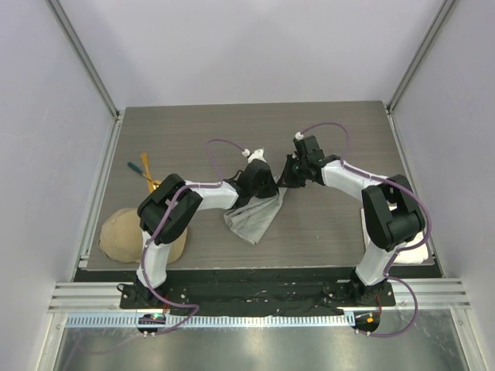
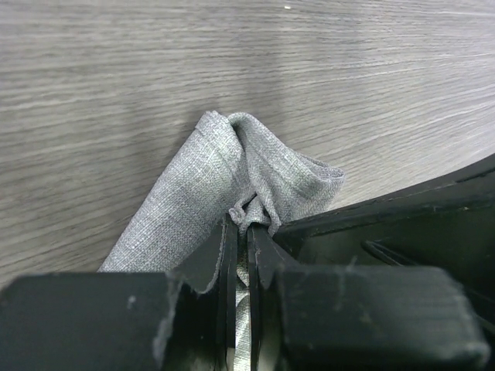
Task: Fold the napkin into a case and place the utensils inside
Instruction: Stuff the 2/3-rectangle-folded napkin at the center of the board.
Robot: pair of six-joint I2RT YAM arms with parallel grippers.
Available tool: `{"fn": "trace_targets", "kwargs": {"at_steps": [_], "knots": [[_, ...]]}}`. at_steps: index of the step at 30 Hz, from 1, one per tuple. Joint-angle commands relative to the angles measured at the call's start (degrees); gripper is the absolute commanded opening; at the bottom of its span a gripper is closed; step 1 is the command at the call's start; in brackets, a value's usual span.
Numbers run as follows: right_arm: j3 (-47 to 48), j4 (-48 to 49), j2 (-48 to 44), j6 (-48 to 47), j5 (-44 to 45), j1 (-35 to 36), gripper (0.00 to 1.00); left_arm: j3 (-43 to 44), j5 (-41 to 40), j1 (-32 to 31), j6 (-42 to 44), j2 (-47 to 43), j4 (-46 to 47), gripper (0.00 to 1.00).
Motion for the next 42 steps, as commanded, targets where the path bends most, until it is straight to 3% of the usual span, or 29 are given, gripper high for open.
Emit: {"fn": "trace_targets", "kwargs": {"at_steps": [1, 8, 11, 18, 21, 29, 34, 42], "knots": [[0.1, 2.4, -2.3, 1.5, -3.2, 0.3, 0.01, 1.4, -5.0, -3.3, 7.2, 0.6, 4.9, 0.0], [0.2, 2.4, -2.1, 0.0, -4.6, -0.5, 0.01, 3.6, -6.0, -4.2, 12.0, 2.7, 1.8, 0.02], [-0.1, 2.0, -2.2, -0.8, -4.7, -1.1, 0.01, 2.6, -6.0, -4.2, 14.1, 2.4, 0.9, 0.08], [-0.1, 2.0, -2.3, -0.6, -6.5, -2.1, 0.02, 0.3, 0.5, -4.2, 14.9, 1.5, 3.8, 0.32], [-0.2, 1.9, -3.0, -0.7, -7.0, -2.7, 0.04, 0.0, 4.7, -4.2, 14.2, 1.3, 5.3, 0.36], [-0.7, 2.0, -3.8, 0.1, -8.5, -3.4, 0.05, -3.0, 13.5, -4.1, 12.6, 0.8, 13.7, 0.38], [-0.8, 1.9, -3.7, -0.2, -9.2, -3.6, 0.05, -4.7, 15.4, -4.0, 11.8, 0.4, 17.1, 0.3], [0.1, 2.0, -2.4, -1.4, -12.4, -3.7, 0.05, -6.1, 10.9, -4.1, 12.9, -1.1, 14.5, 0.42]]}}
